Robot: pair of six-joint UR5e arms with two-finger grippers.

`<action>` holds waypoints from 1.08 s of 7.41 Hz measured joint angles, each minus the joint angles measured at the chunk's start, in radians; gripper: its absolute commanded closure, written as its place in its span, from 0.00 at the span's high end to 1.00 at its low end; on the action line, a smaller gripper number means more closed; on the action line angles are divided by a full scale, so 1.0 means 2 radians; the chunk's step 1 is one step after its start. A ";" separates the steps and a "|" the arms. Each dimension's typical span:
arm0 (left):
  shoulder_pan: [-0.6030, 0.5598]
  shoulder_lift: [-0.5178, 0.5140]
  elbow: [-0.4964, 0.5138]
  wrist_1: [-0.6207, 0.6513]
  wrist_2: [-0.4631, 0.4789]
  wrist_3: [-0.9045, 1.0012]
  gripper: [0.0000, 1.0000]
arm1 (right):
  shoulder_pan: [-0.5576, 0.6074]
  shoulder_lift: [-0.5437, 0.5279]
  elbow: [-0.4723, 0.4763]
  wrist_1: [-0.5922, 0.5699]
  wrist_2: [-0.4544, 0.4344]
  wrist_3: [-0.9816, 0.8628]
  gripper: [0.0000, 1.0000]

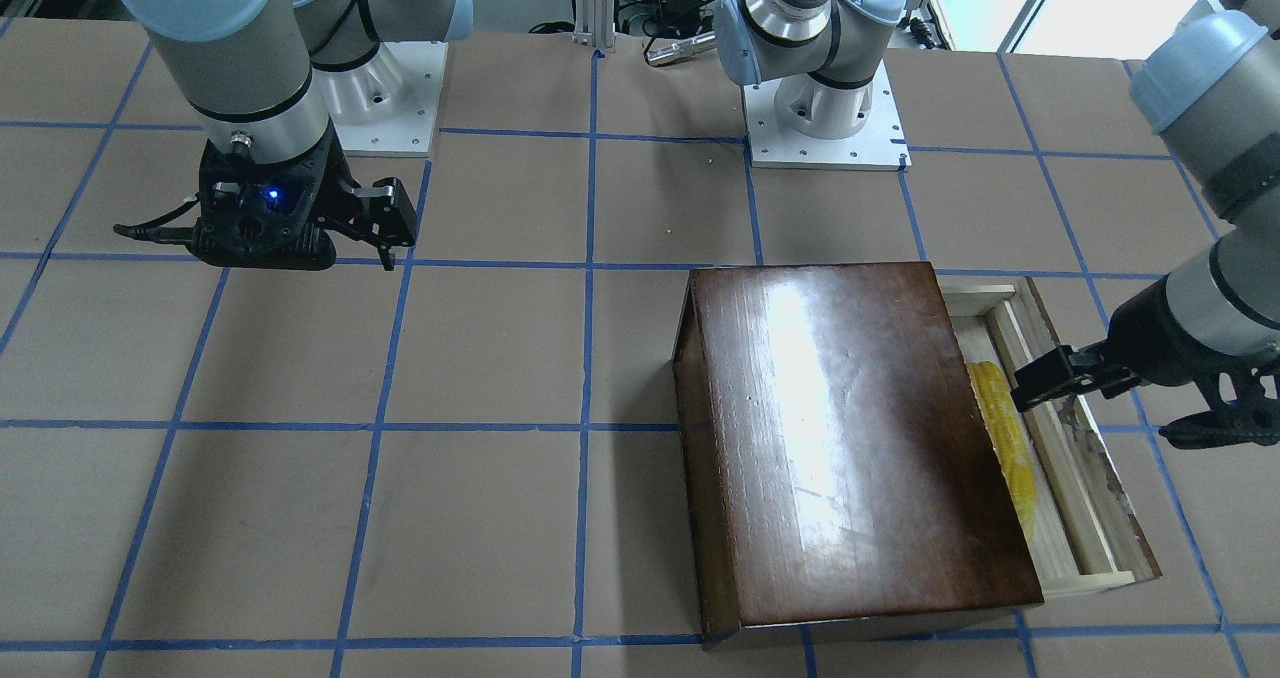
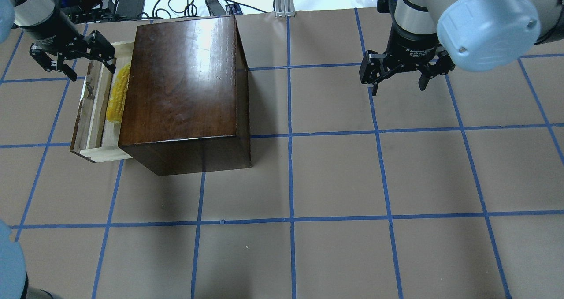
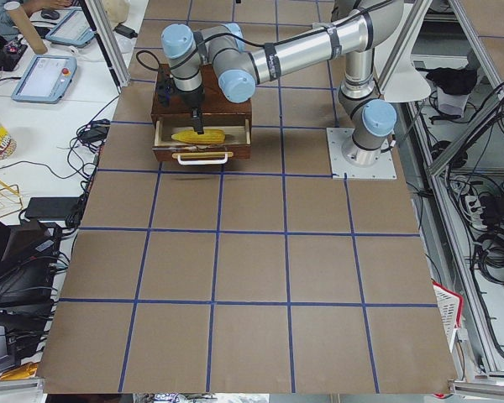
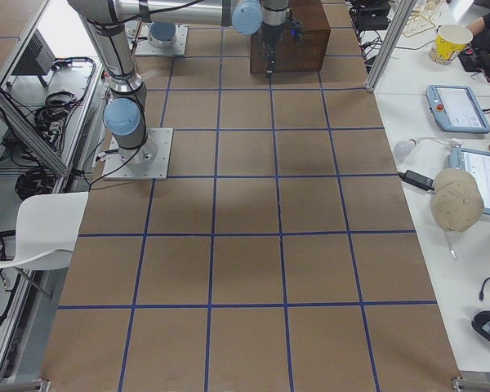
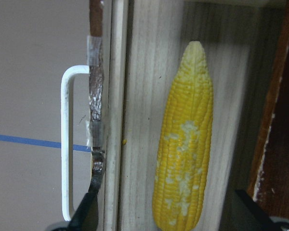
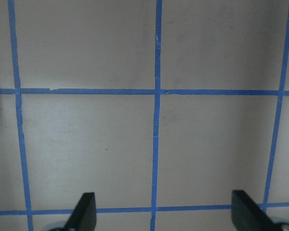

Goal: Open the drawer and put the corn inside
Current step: 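Raise the left gripper away from the drawer over the cabinet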

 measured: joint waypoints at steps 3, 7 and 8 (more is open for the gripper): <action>-0.046 0.029 0.027 -0.050 0.001 -0.040 1.00 | 0.000 0.000 0.000 0.000 0.000 0.000 1.00; -0.148 0.092 0.006 -0.086 0.002 -0.070 1.00 | 0.000 0.000 0.000 0.000 0.002 0.000 1.00; -0.155 0.112 -0.010 -0.092 0.000 -0.072 1.00 | 0.000 0.000 0.000 0.000 0.001 0.000 1.00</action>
